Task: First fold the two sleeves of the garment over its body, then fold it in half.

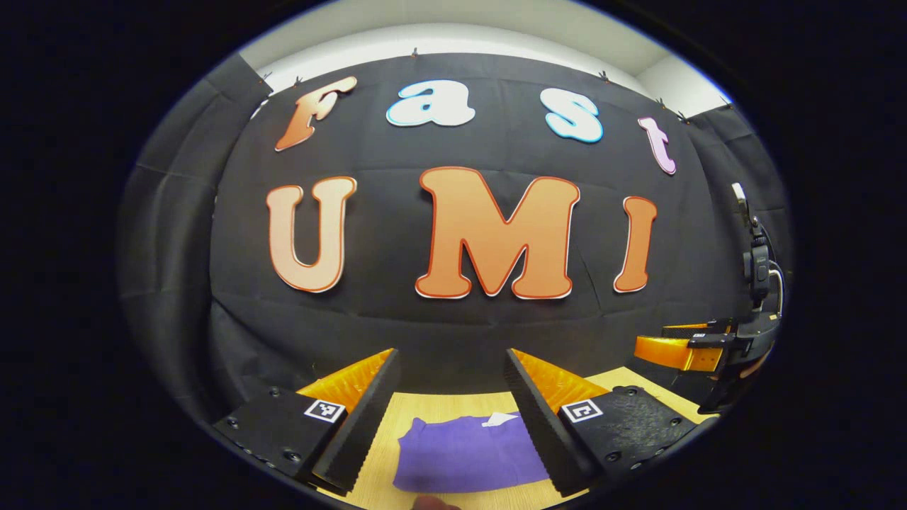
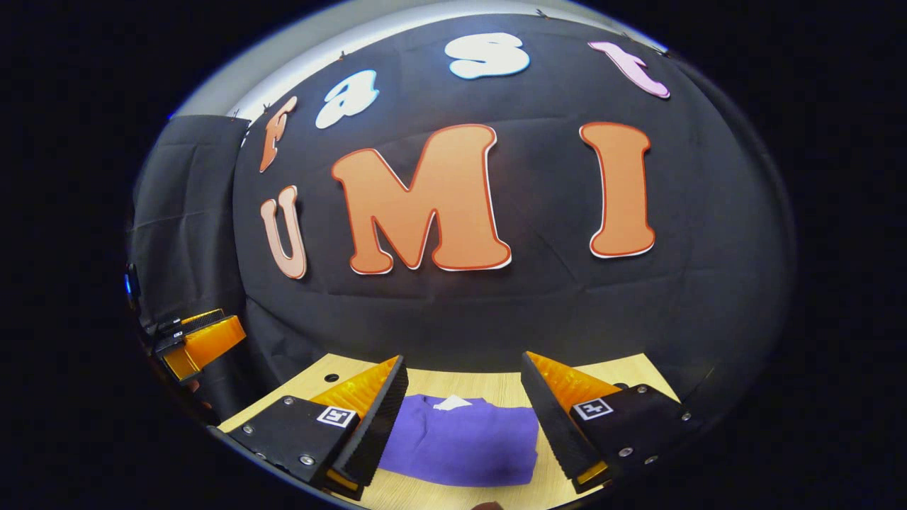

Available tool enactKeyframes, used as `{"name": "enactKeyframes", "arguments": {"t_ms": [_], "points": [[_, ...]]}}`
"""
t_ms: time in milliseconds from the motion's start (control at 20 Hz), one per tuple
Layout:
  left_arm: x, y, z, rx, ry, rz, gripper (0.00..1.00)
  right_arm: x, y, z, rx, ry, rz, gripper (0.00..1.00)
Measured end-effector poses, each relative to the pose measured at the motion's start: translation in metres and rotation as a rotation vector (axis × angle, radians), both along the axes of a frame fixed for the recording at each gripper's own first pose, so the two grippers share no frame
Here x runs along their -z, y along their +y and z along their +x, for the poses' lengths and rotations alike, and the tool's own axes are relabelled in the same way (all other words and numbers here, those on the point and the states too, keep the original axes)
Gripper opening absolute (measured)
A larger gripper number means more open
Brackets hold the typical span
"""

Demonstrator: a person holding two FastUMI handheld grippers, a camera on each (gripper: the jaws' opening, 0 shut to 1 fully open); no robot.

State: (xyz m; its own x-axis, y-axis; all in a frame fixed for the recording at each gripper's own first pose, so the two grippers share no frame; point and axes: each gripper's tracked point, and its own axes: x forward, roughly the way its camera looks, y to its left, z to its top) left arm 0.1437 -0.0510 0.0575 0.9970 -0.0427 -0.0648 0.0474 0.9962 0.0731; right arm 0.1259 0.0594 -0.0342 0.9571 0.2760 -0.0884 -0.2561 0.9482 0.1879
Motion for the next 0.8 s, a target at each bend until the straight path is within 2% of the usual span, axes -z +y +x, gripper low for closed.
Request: {"name": "enactKeyframes", "arguments": {"t_ms": [50,200,300,350,400,450,550,600,650,700,800], "points": [[-0.004,0.001,-0.008,-0.001,-0.017,0.000,0.95,-0.002,0.003,-0.006,-0.002,-0.009,-0.005,0.95],[-0.018,0.006,-0.029,-0.004,-0.053,0.010,0.94,-0.006,0.012,-0.029,-0.003,-0.015,-0.009,0.95],[-0.023,0.007,-0.044,0.004,-0.072,0.004,0.95,-0.009,0.018,-0.043,-0.006,-0.029,0.001,0.95],[-0.025,0.008,-0.049,0.005,-0.082,0.001,0.94,-0.010,0.021,-0.050,-0.005,-0.035,0.004,1.00],[-0.023,0.007,-0.055,0.012,-0.083,0.004,0.94,-0.011,0.024,-0.056,-0.008,-0.045,0.003,1.00],[-0.023,0.006,-0.061,0.022,-0.094,0.008,0.94,-0.011,0.027,-0.063,-0.006,-0.050,-0.002,0.95],[-0.013,0.006,-0.073,0.021,-0.091,0.029,0.94,-0.009,0.034,-0.075,-0.007,-0.058,-0.017,0.95],[-0.007,0.007,-0.080,0.014,-0.083,0.044,0.94,-0.009,0.038,-0.082,-0.011,-0.064,-0.022,1.00],[-0.004,0.004,-0.085,0.021,-0.078,0.055,0.94,-0.009,0.041,-0.088,-0.010,-0.067,-0.027,1.00],[0.002,0.001,-0.090,0.029,-0.067,0.061,0.94,-0.007,0.045,-0.093,-0.015,-0.067,-0.031,0.95],[0.006,-0.005,-0.095,0.044,-0.057,0.067,0.95,-0.004,0.049,-0.102,-0.021,-0.060,-0.041,0.95]]}}
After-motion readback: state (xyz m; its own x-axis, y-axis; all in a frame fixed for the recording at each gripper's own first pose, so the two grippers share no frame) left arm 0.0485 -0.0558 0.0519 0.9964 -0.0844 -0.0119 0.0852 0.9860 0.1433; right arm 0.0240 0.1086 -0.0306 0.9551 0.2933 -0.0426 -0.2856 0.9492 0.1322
